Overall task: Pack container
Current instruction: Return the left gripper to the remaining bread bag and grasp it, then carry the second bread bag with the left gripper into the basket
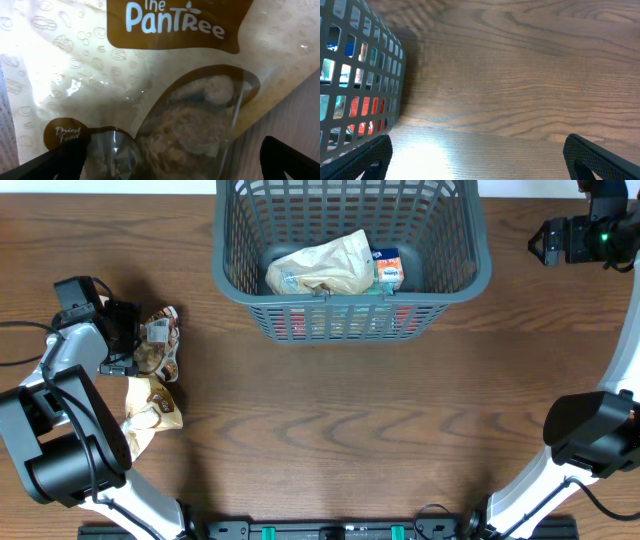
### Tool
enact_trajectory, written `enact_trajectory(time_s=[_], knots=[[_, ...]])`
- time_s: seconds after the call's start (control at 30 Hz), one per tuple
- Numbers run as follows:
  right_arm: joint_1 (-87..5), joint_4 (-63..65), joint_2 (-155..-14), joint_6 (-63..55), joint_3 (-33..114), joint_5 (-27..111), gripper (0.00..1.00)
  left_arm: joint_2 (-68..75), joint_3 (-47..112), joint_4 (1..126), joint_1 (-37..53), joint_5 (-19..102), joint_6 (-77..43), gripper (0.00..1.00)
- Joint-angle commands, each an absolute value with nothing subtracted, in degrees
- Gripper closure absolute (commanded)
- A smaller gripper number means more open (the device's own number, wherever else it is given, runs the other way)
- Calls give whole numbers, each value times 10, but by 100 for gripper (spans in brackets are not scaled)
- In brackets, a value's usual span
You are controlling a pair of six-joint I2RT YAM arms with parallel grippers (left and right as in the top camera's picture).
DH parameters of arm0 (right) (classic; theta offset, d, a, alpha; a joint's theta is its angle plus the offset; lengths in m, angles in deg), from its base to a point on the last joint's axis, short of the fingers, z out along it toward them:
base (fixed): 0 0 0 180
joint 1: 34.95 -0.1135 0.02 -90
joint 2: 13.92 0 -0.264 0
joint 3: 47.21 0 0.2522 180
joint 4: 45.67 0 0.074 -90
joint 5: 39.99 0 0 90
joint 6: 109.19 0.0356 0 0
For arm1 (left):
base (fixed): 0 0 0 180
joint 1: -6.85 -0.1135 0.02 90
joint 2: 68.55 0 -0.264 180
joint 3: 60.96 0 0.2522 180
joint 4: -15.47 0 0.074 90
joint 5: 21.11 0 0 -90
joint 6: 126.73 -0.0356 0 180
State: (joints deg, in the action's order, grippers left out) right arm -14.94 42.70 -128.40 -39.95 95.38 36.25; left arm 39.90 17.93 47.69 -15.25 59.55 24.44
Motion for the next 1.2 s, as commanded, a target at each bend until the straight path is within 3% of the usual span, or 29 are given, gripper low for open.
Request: enact_trajectory(time_s=[0.0, 0.07, 0.23, 0.3, 0.43, 0.5, 0.6, 0.97, 1.17], knots=[[-155, 427, -1275, -407, 953, 354, 1, 426, 176, 484, -152, 579, 233, 4], [-155, 427, -1275, -407, 953, 354, 1, 426, 176, 484, -151, 578, 233, 13], [-155, 427, -1275, -407, 953, 354, 1, 426, 176, 483, -143, 577, 233, 16], [-155, 427, -1275, -407, 953, 354, 1, 425, 176, 483, -139, 578, 225, 22], [-155, 427, -1275, -407, 953, 354, 1, 419, 176, 483, -135, 578, 207, 44], [-155, 427, -1275, -407, 953, 354, 1, 416, 176, 483, -135, 578, 207, 70], [-155, 427, -1275, -407, 953, 354, 1, 409, 176, 481, -135, 577, 207, 94], [-155, 427, -1275, -407, 953, 354, 1, 291, 204, 473, -117, 578, 107, 94], [-155, 427, -1275, -407, 953, 354, 1, 172, 236, 471, -81, 578, -15, 94]])
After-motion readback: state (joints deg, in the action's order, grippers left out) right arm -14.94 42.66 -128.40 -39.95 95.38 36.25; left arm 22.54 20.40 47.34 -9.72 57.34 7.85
